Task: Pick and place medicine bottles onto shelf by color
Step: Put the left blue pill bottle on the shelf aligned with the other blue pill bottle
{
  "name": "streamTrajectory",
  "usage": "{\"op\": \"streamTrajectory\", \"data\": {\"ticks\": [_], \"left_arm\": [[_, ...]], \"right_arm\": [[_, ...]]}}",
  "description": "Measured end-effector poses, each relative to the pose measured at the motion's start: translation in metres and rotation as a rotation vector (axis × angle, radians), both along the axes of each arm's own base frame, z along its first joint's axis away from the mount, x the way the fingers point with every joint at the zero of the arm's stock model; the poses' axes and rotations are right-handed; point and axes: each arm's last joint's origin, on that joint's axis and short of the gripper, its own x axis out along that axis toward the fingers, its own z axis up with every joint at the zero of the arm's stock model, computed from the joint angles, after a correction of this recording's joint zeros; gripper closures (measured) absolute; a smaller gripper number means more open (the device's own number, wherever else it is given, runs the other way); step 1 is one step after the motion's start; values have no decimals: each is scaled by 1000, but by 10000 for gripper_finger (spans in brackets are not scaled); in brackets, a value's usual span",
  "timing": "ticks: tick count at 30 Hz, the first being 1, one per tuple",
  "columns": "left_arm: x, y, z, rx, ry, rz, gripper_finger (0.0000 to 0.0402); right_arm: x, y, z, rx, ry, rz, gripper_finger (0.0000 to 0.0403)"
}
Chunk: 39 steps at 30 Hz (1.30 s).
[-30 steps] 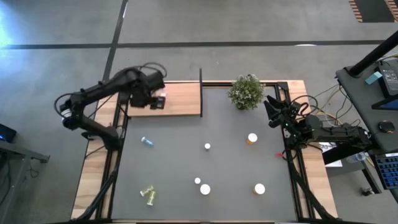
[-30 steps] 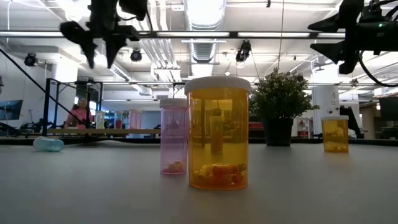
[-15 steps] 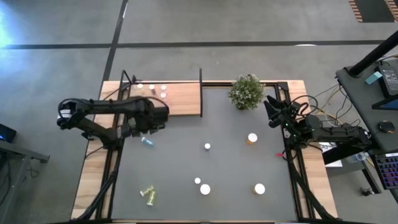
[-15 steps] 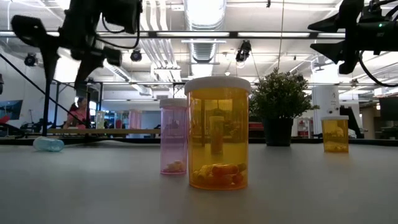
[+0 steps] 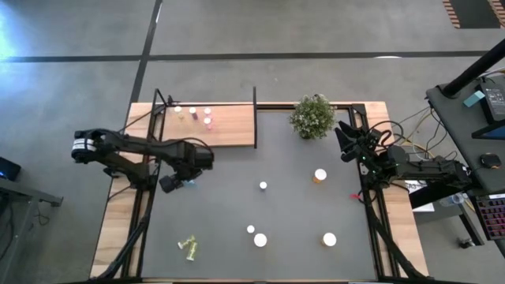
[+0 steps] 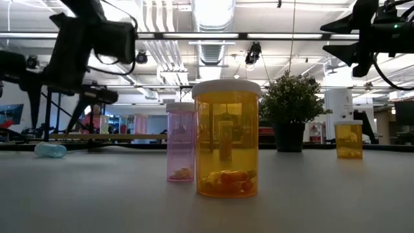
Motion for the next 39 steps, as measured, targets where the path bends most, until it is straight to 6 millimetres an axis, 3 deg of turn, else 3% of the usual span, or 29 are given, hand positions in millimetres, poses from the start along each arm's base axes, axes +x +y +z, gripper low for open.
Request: {"op": "streamTrajectory", "data": {"ticks": [13,18,28,32,39], "left_arm": [[-12,2,-45,114,-71,47,200],[-12,2,-45,123,-74,-3,212],[-11,3,-45,135,-84,-65,293],[-9,3,-43,140,-88,-165,312],[-3,4,-37,162,-121,-423,313]], "right_arm": [[0,0,0,0,0,0,142],[0,0,0,0,0,0,142],[0,0,0,0,0,0,142],[0,0,0,0,0,-1,142],[0,0,0,0,0,0,142]]}}
